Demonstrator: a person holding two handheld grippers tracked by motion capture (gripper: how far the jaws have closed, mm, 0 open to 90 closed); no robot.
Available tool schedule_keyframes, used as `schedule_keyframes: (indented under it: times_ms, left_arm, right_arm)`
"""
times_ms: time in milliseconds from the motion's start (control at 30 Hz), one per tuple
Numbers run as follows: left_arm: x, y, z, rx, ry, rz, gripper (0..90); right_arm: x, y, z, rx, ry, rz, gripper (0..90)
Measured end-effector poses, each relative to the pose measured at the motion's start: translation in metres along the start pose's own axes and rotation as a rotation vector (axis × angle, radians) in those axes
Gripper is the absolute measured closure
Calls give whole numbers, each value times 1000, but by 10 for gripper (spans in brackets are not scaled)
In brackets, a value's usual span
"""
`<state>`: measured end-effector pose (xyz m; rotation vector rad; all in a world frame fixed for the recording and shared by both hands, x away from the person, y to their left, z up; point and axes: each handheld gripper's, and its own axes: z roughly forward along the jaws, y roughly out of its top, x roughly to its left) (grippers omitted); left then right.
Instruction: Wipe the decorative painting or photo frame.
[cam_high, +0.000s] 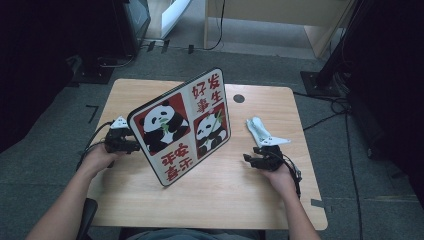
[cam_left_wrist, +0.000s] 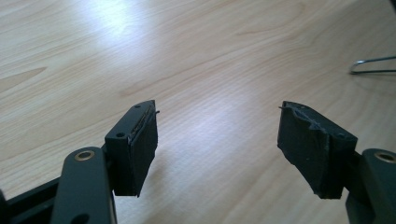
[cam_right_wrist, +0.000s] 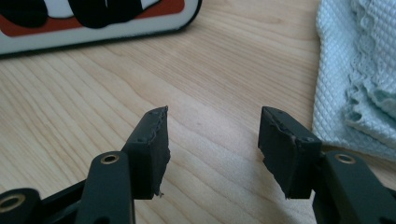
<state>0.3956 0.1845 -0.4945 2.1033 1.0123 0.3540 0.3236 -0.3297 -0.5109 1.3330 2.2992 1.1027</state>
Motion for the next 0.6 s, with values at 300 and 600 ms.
schedule_keyframes:
  times_ms: [300,600]
  left_arm:
    - [0,2,-3,-27,-9,-9,288]
    - [1,1,-4,11,6,-24,285]
  right_arm:
    - [-1,-5,3,3,-6,-30,391]
    - [7,-10,10,-12,-8,-148,192]
